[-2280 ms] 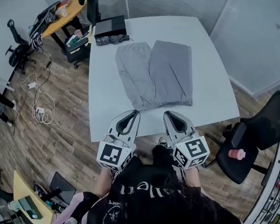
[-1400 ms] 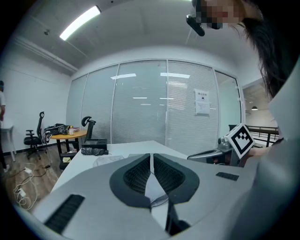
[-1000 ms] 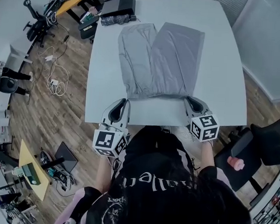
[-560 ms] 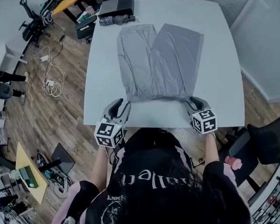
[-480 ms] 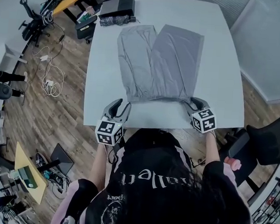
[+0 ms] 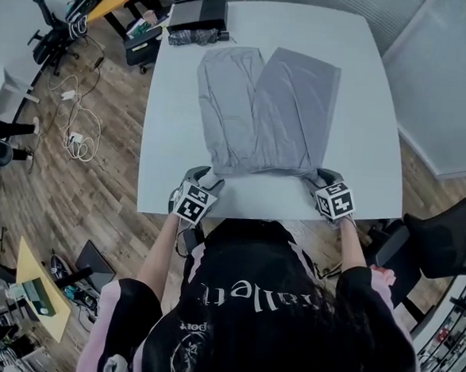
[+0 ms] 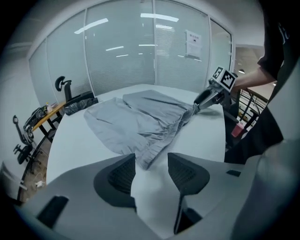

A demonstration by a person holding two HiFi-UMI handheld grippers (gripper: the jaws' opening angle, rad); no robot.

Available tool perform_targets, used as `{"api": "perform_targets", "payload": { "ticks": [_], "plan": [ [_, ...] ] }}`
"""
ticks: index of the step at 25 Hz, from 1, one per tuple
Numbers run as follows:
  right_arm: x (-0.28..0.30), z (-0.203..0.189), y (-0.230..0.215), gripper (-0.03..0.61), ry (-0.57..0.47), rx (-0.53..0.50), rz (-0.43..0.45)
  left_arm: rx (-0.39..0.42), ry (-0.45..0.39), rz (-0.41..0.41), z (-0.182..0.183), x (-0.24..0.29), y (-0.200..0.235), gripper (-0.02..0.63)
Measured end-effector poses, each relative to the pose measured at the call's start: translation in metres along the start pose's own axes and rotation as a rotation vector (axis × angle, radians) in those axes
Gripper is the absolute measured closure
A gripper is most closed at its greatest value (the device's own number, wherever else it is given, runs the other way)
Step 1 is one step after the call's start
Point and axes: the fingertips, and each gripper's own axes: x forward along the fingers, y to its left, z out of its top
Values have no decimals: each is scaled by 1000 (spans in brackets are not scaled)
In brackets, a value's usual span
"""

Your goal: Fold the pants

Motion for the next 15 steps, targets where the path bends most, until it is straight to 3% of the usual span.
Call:
{"api": "perform_targets", "payload": {
  "ticks": [5, 8, 15],
  "plan": [
    [5, -6, -5, 388, 26, 29, -58, 25, 75, 13, -10, 23, 5, 386],
    [5, -5, -8, 448, 16, 53, -84, 12, 76, 45, -11, 27, 10, 466],
    [-4, 7, -1, 528, -63, 94, -76, 2, 63, 75, -11, 28, 17, 542]
  ]
}}
